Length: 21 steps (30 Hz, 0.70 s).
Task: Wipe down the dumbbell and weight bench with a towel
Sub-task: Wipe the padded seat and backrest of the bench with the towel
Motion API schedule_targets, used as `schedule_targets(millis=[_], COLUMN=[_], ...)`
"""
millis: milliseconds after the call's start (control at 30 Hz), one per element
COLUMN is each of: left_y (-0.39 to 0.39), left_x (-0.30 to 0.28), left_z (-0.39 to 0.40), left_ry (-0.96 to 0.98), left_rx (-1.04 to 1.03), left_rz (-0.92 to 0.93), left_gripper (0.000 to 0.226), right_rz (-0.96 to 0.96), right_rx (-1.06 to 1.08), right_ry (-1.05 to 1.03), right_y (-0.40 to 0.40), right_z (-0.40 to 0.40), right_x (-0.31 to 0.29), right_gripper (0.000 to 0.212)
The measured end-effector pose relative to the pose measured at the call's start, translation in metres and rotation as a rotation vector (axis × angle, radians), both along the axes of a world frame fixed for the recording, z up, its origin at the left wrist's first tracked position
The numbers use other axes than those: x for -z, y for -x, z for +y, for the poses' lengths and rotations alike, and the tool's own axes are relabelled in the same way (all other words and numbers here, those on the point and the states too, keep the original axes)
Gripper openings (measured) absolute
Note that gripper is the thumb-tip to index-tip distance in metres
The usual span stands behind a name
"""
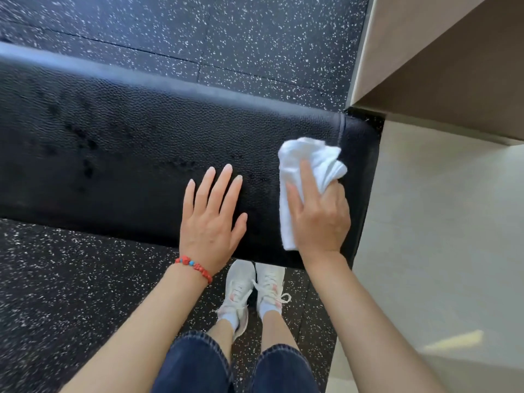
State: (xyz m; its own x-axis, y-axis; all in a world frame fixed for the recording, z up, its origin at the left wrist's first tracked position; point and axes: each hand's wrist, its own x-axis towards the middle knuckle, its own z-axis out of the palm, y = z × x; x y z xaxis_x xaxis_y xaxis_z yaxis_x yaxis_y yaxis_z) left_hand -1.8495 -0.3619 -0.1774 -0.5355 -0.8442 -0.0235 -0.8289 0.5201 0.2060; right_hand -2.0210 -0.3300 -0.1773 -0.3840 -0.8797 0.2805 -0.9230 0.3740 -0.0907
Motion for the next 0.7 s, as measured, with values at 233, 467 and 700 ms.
schedule_targets(millis=[233, 467, 700], left_y=[-0.008, -0.054, -0.114], left_x=[-0.014, -0.019, -0.01], left_z=[-0.015, -0.075, -0.109], left_ry=[-0.007, 0.04, 0.003], left_rx=[0.004, -0.068, 0.033], left_rz=[0.009, 0.037, -0.044], left_gripper=[0.051, 0.05, 0.051], right_rz=[-0.013, -0.2, 0.032], right_rx=[0.026, 0.396, 0.023], right_ry=[-0.033, -0.055, -0.012], right_y=[0.01, -0.017, -0.092], right_z=[-0.007, -0.078, -0.112], right_x=[-0.007, -0.006, -0.004], right_gripper=[0.034, 0.036, 0.034])
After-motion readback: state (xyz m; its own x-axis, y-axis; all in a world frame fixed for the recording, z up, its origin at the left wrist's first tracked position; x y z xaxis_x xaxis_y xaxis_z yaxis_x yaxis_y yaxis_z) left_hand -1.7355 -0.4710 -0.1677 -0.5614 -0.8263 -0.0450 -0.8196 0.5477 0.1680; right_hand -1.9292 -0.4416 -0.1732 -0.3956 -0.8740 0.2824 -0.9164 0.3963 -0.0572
